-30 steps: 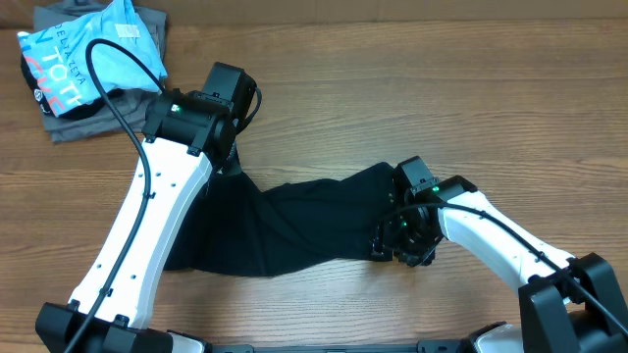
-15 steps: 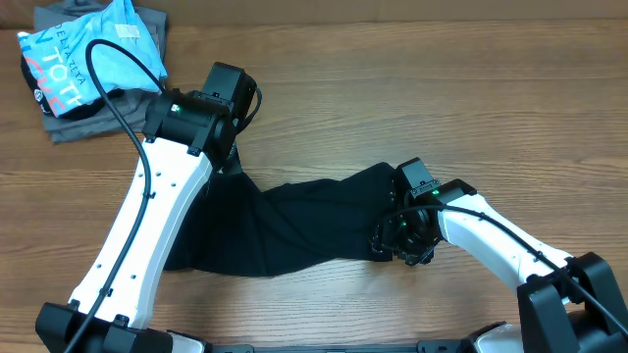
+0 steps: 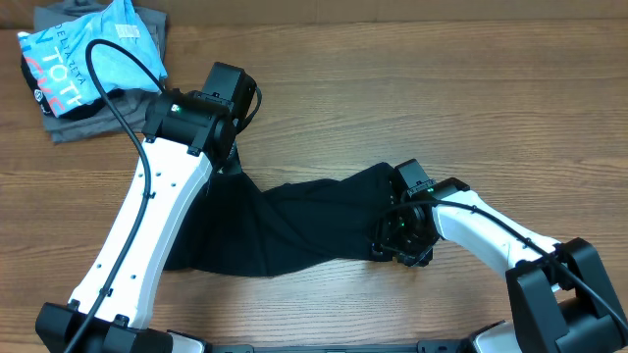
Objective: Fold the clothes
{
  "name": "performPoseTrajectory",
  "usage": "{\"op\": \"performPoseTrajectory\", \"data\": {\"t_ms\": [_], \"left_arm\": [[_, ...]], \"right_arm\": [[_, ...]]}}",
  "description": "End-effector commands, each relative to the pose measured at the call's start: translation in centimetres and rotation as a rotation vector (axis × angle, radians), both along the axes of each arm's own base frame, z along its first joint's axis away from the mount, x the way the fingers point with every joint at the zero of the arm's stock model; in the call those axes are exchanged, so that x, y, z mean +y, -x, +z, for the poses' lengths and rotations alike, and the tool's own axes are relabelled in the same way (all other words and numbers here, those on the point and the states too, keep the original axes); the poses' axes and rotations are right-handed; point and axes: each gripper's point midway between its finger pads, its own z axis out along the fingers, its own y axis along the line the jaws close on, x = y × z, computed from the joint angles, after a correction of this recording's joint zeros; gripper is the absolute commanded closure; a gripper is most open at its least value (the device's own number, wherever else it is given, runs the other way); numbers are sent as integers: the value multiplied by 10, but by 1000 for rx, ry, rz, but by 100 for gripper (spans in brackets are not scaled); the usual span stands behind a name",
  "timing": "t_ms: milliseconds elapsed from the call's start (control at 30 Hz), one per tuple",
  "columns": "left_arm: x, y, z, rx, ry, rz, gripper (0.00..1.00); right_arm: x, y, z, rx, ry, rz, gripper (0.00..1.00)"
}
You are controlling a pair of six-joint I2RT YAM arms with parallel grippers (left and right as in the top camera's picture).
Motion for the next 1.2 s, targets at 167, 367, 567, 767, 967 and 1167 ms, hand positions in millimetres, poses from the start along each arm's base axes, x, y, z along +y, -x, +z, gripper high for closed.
{"op": "performPoseTrajectory", "data": {"t_ms": [167,367,567,767,967,1167], "left_arm": [[1,-1,2,-12,7,15,96],[1,-1,2,-11,6,14,96],[1,1,9,-15,3,-24,96],[-2,11,55,-161,53,-50,96],[-8,41,116,-374,131,-114,96],[5,80,156,-545,195,-125,96]], "right_arm": [[-4,5,-17,46,37,-19,69],[-18,-1,-19,29,139,-97,96],[-21,-15,6,-17,165,-101,96],[-17,-43,77,-148,121,-129,96],[-26,-67,179,-375,79,-141,96],[-47,-65,276,-585,62,-198,96]]}}
